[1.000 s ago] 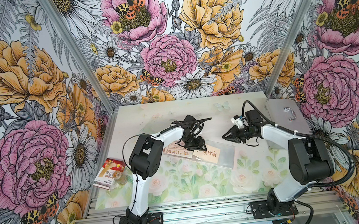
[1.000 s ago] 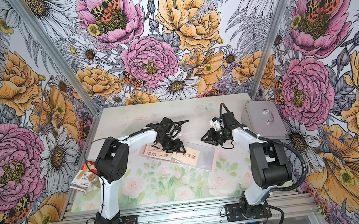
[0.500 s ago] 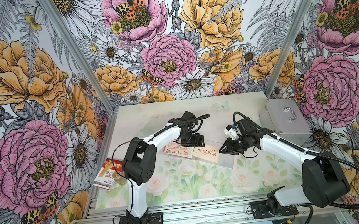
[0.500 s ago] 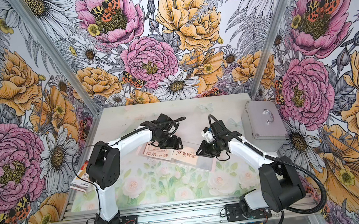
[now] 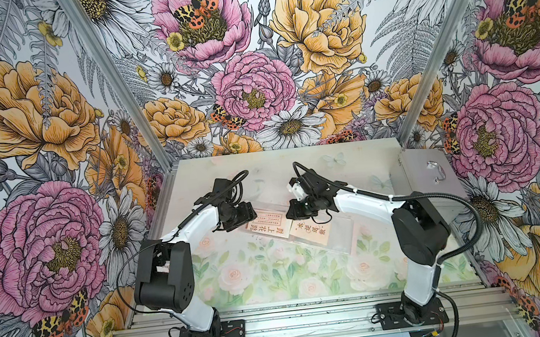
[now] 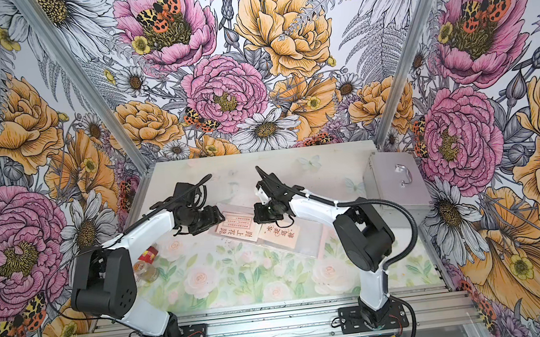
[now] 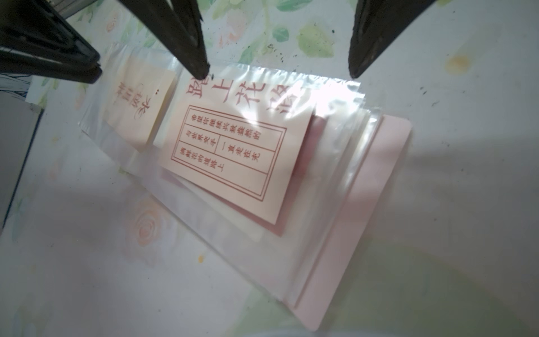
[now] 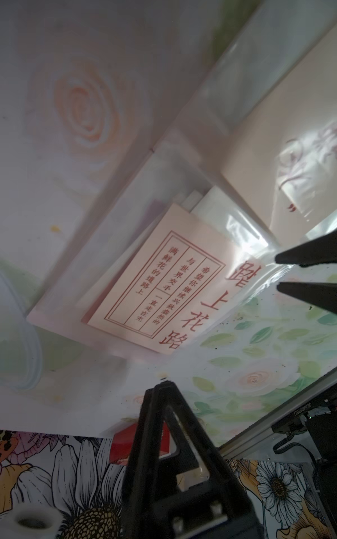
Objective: Place the photos into the photo albums
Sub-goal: Insert the photo into the photo album, then adjust the photo album at the center of the board.
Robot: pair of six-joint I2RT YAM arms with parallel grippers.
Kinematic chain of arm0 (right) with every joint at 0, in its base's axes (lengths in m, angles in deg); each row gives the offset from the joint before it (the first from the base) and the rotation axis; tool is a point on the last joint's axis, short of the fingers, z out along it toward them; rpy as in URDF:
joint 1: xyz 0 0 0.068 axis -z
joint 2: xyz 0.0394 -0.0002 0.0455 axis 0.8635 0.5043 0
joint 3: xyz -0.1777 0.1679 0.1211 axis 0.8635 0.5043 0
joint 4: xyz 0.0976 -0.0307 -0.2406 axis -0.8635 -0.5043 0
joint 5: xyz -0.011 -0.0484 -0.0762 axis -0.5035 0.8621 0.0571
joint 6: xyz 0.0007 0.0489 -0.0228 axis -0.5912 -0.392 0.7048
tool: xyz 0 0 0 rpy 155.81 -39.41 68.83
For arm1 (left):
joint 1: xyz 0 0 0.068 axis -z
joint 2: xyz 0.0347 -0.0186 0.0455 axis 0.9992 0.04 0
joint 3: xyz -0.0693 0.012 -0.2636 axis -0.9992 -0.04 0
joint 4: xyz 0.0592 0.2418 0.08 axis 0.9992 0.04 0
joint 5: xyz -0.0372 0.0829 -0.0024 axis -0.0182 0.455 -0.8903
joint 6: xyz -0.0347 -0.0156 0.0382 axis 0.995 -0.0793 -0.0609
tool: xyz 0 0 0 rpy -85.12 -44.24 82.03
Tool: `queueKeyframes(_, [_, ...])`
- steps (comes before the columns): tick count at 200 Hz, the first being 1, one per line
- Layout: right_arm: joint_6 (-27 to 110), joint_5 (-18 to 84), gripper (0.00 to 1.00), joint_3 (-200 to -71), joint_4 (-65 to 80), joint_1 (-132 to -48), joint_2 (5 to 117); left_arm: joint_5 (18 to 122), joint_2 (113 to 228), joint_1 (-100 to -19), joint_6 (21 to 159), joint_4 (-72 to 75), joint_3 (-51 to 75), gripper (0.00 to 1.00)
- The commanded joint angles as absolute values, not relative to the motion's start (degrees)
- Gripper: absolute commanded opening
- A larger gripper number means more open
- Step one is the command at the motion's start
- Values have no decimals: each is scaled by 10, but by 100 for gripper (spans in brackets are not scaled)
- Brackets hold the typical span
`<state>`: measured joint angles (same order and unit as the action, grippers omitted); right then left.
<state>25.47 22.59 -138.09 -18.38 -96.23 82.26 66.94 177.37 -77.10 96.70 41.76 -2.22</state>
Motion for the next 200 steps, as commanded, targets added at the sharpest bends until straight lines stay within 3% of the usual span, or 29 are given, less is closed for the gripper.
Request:
queueKeyframes(1, [261,249,15,-1400,-192,-960,861,640,1751,-815,997,353,-60,77])
queueKeyframes(48, [288,255,16,-1383,-240,-956,882,582,1747,-893,1043,243,-117,78])
queueKeyframes(100, [316,306,17,-1327,-310,-935,790,578,1747,-893,1036,243,-119,78])
queueKeyframes(136, [304,258,17,-1291,-330,-959,709,584,1743,-877,1033,243,-120,78])
queueKeyframes(200, [267,254,18,-1217,-287,-1023,737,568,1764,-875,1020,229,-127,77])
